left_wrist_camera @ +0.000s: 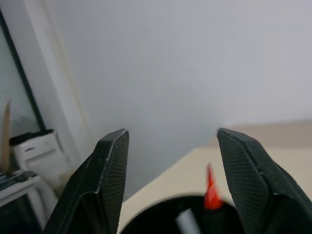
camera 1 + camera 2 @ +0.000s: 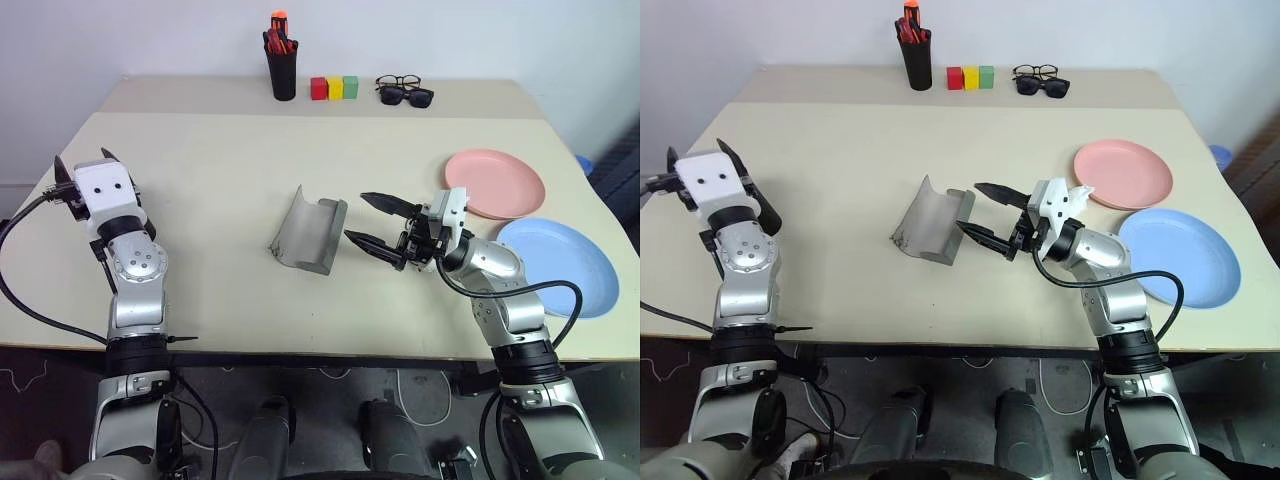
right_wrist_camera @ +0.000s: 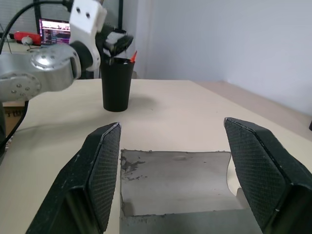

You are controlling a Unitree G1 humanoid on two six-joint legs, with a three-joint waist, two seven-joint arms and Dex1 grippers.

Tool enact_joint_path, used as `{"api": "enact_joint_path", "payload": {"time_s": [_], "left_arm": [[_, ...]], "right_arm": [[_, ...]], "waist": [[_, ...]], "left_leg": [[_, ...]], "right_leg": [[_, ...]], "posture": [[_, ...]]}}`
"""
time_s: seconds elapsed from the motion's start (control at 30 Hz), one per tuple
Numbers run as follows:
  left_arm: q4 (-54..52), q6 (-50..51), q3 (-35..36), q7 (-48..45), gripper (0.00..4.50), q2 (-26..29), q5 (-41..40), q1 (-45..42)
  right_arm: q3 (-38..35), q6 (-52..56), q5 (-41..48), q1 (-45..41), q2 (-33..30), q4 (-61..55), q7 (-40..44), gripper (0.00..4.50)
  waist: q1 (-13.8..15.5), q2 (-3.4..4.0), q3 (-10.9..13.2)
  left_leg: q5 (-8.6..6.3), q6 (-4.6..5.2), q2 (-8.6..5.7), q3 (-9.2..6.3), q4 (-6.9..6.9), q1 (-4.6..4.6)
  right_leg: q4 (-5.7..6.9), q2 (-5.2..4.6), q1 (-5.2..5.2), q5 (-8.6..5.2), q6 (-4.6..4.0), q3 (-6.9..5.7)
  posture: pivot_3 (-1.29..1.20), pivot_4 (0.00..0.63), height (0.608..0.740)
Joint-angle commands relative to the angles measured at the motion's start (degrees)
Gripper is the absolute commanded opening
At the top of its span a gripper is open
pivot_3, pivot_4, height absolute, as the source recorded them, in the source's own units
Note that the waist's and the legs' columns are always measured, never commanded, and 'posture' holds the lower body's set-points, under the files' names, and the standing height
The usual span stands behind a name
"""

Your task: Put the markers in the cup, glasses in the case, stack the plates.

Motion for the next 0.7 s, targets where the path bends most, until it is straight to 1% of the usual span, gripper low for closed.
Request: {"api": "enact_joint_path", "payload": {"time_s": [0.03, 0.17, 0.2, 0.3, 0.33, 0.37, 0.4, 0.47, 0.5, 0.57, 0.7], "left_arm": [[-9.50, 6.18, -4.00, -8.86, 3.03, -1.09, -4.97, -2.61], [-22.12, 28.55, -11.19, -24.77, 3.03, -0.70, -16.43, -3.87], [-24.42, 35.37, -13.24, -29.89, 3.03, 0.74, -20.72, -4.33], [-26.26, 47.74, -18.54, -40.52, 3.03, 4.60, -27.06, -6.64], [-26.03, 49.78, -19.69, -42.35, 3.03, 5.22, -27.92, -7.44], [-24.37, 56.41, -20.61, -43.19, 3.03, 5.04, -29.78, -9.36], [-23.17, 60.39, -20.96, -43.58, 3.03, 4.21, -31.21, -10.79], [-20.54, 68.37, -19.75, -42.33, 3.03, -0.07, -34.17, -14.61], [-18.77, 70.22, -18.82, -41.58, 3.03, -2.69, -34.98, -16.25], [-16.44, 73.55, -16.74, -40.39, 3.03, -6.22, -36.02, -18.44], [-10.30, 82.22, -13.21, -33.98, 3.03, -15.23, -34.95, -24.08]], "right_arm": [[-2.02, 0.01, 0.82, -0.17, -0.73, -1.91, -0.61, 3.45], [-2.87, 1.96, 0.91, 2.03, -2.84, -4.09, -1.38, 3.45], [-3.25, 3.29, 1.40, 3.52, -4.09, -5.60, -0.99, 3.45], [-4.51, 6.53, 2.79, 8.18, -7.85, -9.69, 0.04, 3.45], [-4.89, 7.05, 3.01, 9.34, -8.78, -10.52, 0.11, 3.45], [-5.59, 7.19, 2.96, 10.89, -9.89, -11.27, 0.17, 3.45], [-6.29, 7.27, 2.93, 12.12, -10.64, -11.79, 0.04, 3.45], [-8.09, 7.00, 2.73, 14.31, -11.51, -12.50, -0.96, 3.45], [-8.88, 7.02, 2.73, 15.25, -11.79, -13.06, -1.51, 3.45], [-9.64, 7.05, 2.80, 16.28, -12.06, -13.84, -2.17, 3.45], [-10.95, 6.50, 2.72, 18.40, -12.24, -15.09, -2.98, 3.45]], "waist": [[0.10, 0.00, 0.00], [-0.09, 0.00, 0.00], [-0.23, 0.00, 0.00], [-0.41, 0.03, 0.02], [-0.46, 0.04, 0.03], [-0.58, 0.04, 0.03], [-0.49, 0.05, 0.04], [-0.30, 0.03, 0.05], [-0.19, -0.03, 0.08], [-0.11, -0.05, 0.09], [-0.06, -0.08, 0.11]], "left_leg": [[0.00, 0.00, 0.00, 0.00, 0.01, 0.00], [0.00, 0.00, -0.01, 0.00, 0.03, -0.02], [0.00, 0.00, -0.01, 0.01, 0.02, 0.00], [-0.02, 0.03, 0.00, 0.01, -0.08, 0.00], [-0.02, 0.03, 0.00, 0.01, -0.09, -0.01], [-0.02, 0.04, 0.00, 0.01, -0.08, -0.01], [-0.02, 0.04, 0.02, 0.02, -0.06, 0.00], [-0.02, 0.04, 0.02, 0.02, -0.01, 0.00], [-0.02, 0.04, 0.01, 0.01, 0.03, -0.01], [-0.01, 0.05, -0.01, 0.01, 0.12, -0.02], [-0.01, 0.05, -0.01, 0.00, 0.12, -0.02]], "right_leg": [[-0.01, 0.00, 0.02, 0.00, 0.00, -0.01], [-0.05, 0.00, 0.06, -0.01, -0.01, -0.01], [-0.05, 0.00, 0.06, -0.01, 0.00, 0.00], [-0.03, 0.00, 0.01, -0.06, 0.03, 0.00], [-0.03, 0.00, 0.00, -0.06, 0.03, 0.00], [-0.03, 0.00, -0.01, -0.06, 0.02, 0.00], [-0.03, 0.01, -0.01, -0.06, 0.02, 0.00], [-0.02, 0.01, 0.02, -0.20, 0.23, 0.00], [-0.03, 0.01, 0.06, -0.24, 0.16, -0.01], [-0.09, 0.00, 0.14, -0.25, 0.12, 0.00], [-0.13, -0.01, 0.14, -0.20, 0.22, -0.01]], "posture": [[0.00, 0.150, 0.740], [0.00, 0.150, 0.740], [0.00, 0.150, 0.740], [0.00, 0.150, 0.740], [0.00, 0.150, 0.740], [0.00, 0.150, 0.740], [0.00, 0.150, 0.740], [0.00, 0.150, 0.740], [0.00, 0.150, 0.740], [0.00, 0.150, 0.740], [0.00, 0.150, 0.740]]}}
